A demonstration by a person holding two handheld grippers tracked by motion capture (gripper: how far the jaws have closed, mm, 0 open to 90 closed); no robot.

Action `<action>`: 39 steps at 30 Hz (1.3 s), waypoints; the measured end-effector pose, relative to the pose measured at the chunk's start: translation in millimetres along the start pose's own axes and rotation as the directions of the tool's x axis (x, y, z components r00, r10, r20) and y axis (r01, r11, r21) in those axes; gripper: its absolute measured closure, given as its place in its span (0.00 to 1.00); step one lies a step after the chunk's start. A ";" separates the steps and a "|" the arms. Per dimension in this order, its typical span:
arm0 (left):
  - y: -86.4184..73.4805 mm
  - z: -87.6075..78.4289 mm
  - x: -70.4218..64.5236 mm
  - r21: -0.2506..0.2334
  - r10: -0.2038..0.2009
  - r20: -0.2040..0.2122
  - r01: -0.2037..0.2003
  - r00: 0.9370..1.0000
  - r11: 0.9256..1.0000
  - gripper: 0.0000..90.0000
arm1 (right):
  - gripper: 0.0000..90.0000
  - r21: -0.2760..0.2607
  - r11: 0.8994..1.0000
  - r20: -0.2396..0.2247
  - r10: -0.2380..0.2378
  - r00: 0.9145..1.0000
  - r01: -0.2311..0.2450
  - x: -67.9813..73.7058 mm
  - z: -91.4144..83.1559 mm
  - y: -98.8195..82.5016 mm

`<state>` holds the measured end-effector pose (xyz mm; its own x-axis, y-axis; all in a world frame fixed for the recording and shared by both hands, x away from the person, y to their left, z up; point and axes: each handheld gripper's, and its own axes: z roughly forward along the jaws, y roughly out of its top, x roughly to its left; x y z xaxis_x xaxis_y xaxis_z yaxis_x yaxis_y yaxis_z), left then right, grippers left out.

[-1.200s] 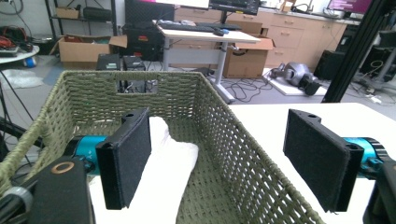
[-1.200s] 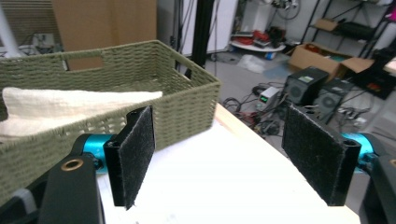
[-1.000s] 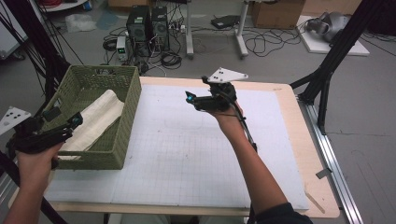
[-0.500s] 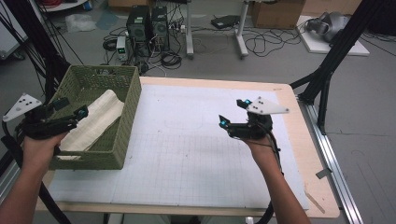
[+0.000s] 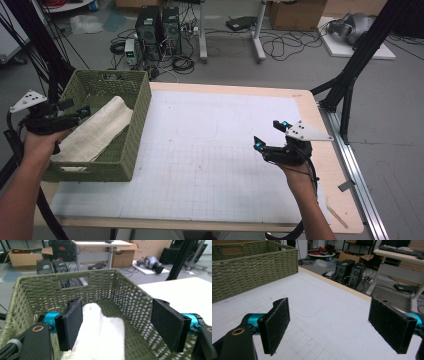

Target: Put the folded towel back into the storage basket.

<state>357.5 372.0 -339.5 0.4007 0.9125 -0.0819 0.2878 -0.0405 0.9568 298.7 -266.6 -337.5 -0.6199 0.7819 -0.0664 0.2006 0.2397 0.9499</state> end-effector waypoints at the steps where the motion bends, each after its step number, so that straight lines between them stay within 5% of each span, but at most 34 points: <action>1: -2.0 2.1 1.7 0.011 0.003 -0.001 -0.003 1.000 1.000 0.30 | 0.19 -0.004 1.000 0.004 -0.007 1.000 0.007 -0.5 -0.3 -0.5; 8: -12.4 17.0 17.7 0.143 -0.055 -0.075 0.066 0.996 0.988 0.31 | 0.19 -0.002 1.000 0.009 -0.005 1.000 0.005 2.0 -3.7 -1.2; 11: -16.8 23.1 25.5 0.218 -0.056 -0.096 0.076 0.994 0.973 0.33 | 0.19 -0.009 1.000 0.011 -0.007 1.000 0.007 3.5 -8.9 -0.6; 16: -23.2 33.7 32.8 0.330 -0.064 -0.114 0.099 0.991 0.939 0.37 | 0.19 -0.017 1.000 0.028 0.001 1.000 0.000 2.1 -22.4 -3.1; 19: -26.0 38.1 34.5 0.388 -0.032 -0.135 0.083 0.990 0.918 0.38 | 0.19 -0.020 1.000 0.039 0.009 0.999 -0.009 -0.9 -27.8 -5.0; 26: -32.5 44.0 40.0 0.473 -0.022 -0.156 0.094 0.987 0.876 0.40 | 0.19 -0.021 1.000 0.041 0.008 0.999 -0.007 -0.3 -29.9 -5.0; 32: -39.2 48.1 43.0 0.550 -0.027 -0.187 0.127 0.982 0.825 0.42 | 0.19 -0.020 1.000 0.037 0.008 0.999 -0.007 1.6 -27.4 -4.7; 34: -41.4 48.6 44.1 0.587 -0.032 -0.203 0.147 0.979 0.796 0.49 | 0.19 -0.021 1.000 0.035 0.005 0.999 -0.004 2.1 -26.6 -4.3; 36: -42.9 49.1 43.1 0.613 -0.021 -0.179 0.128 0.984 0.779 0.66 | 0.19 -0.018 1.000 0.034 0.003 0.999 -0.002 2.6 -26.0 -3.8; 38: -42.4 49.1 41.4 0.622 -0.004 -0.168 0.109 0.986 0.776 0.87 | 0.19 -0.016 1.000 0.035 0.007 0.999 -0.007 2.9 -25.9 -3.6; 39: -41.4 48.7 40.2 0.620 0.012 -0.158 0.090 0.987 0.779 0.95 | 0.19 -0.016 1.000 0.037 0.008 0.999 -0.007 2.8 -25.9 -3.6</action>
<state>404.1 390.6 -396.0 0.2612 0.9649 -0.0257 0.7998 -0.2015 0.5654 276.6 -280.2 -333.2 -0.5901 0.8042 -0.0704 0.1930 0.2252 0.9550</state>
